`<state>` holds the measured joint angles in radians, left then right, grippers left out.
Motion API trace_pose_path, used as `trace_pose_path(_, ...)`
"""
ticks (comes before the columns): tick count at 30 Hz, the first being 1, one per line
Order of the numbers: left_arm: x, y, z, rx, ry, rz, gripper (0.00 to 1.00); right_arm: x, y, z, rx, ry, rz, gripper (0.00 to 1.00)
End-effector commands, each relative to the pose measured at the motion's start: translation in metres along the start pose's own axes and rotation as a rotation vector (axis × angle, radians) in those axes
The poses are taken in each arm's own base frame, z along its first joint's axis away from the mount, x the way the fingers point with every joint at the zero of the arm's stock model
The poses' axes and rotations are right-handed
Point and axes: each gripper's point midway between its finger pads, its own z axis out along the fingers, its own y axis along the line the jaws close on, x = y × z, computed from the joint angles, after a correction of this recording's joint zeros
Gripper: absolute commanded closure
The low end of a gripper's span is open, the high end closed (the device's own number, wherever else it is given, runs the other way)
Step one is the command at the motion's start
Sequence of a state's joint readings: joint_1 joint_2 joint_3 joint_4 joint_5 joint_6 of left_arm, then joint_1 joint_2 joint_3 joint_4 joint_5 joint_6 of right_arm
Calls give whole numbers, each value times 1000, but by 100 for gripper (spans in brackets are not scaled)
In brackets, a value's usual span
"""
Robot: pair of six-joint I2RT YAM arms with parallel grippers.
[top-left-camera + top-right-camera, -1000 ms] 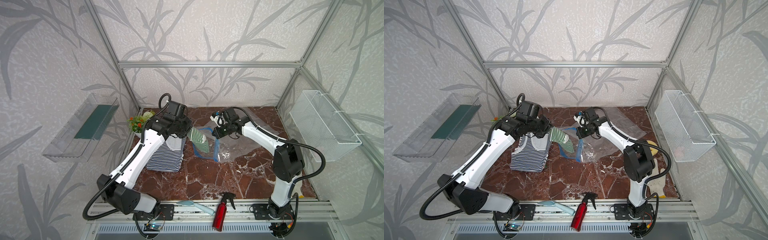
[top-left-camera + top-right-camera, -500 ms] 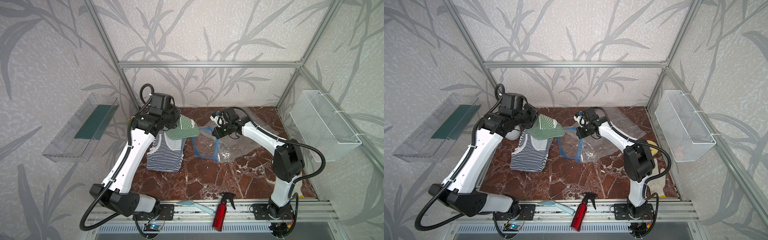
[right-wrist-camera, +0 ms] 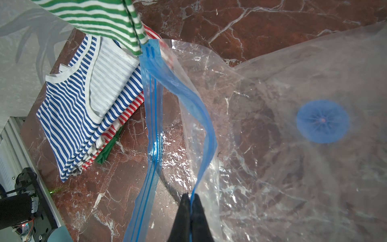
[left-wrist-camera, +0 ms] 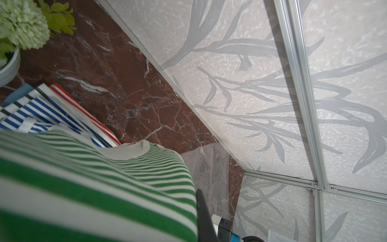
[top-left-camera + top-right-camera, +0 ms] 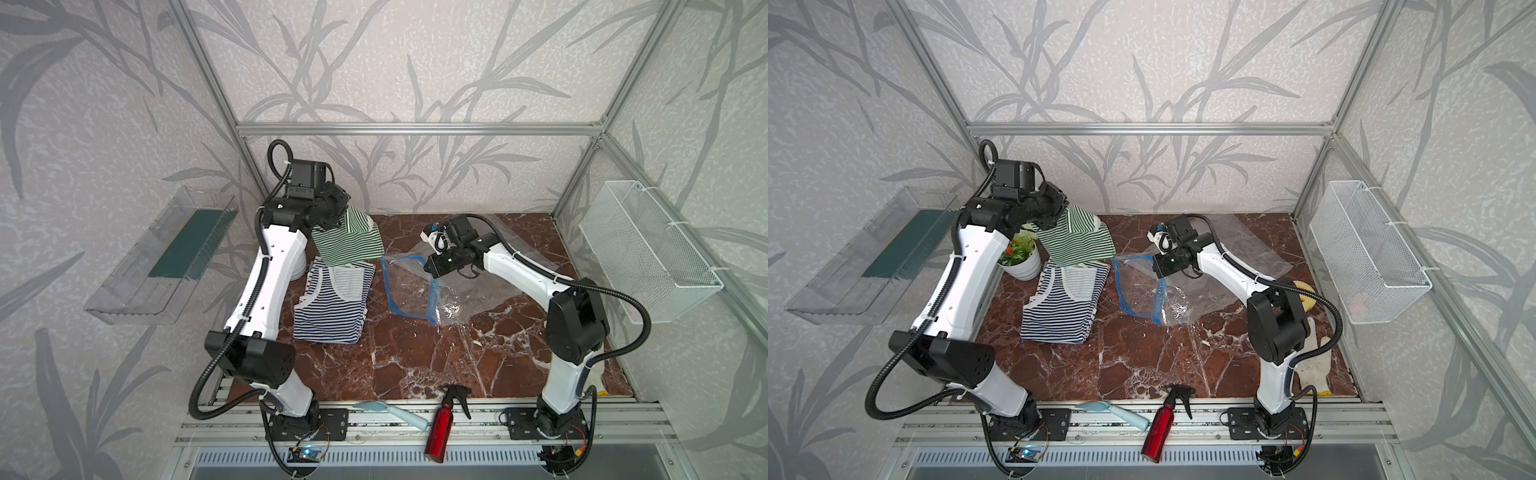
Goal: Take the tank top out of the vacuum bag
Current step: Place the tank top on the tank top.
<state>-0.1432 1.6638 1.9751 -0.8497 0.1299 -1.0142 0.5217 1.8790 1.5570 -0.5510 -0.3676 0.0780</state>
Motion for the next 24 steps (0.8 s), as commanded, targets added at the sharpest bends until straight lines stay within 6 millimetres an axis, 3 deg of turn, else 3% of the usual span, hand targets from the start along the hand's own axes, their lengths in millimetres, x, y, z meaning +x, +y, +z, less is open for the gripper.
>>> trace_pose_path(1,-13,-6,4,4,2,81,100,-5,2,-3,-10,0,-7,100)
trace_pose_path(7,-25,-7,34,5,66,105,100,-4,0,-2,-6,2,-8,100)
trace_pose_path(16,-40,15,65,-57,101,157,100,-3,0,-1,-5,6,-7,100)
trace_pose_path(24,-26,38,79,-113,183,182,100,-4,0,0,-6,6,-8,100)
